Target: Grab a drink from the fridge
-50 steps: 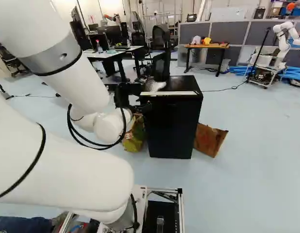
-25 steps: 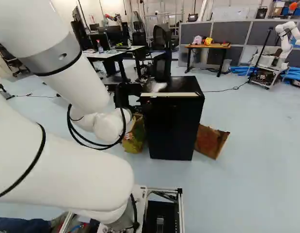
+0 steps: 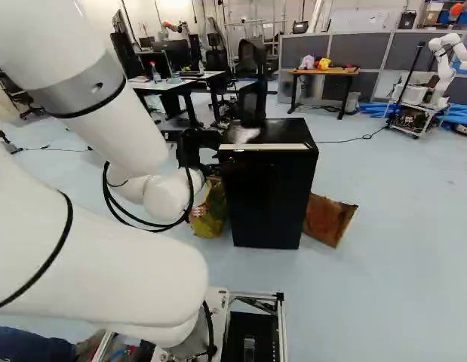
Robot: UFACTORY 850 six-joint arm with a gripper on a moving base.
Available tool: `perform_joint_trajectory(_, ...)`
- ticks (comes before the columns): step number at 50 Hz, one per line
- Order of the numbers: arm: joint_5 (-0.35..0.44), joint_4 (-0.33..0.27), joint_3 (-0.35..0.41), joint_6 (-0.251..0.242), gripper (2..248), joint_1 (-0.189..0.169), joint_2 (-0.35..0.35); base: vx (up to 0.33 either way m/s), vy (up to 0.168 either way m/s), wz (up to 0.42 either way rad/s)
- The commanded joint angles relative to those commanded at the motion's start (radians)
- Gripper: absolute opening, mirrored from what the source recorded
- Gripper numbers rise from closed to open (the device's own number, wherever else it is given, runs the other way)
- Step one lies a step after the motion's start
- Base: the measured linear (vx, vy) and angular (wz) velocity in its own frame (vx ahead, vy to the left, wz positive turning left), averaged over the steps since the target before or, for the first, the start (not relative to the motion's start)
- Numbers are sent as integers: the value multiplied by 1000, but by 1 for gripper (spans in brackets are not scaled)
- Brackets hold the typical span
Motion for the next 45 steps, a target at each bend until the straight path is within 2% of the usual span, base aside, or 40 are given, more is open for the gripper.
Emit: perform_joint_trajectory(45,9,386,-19,0,247,188,-22,0,0,0)
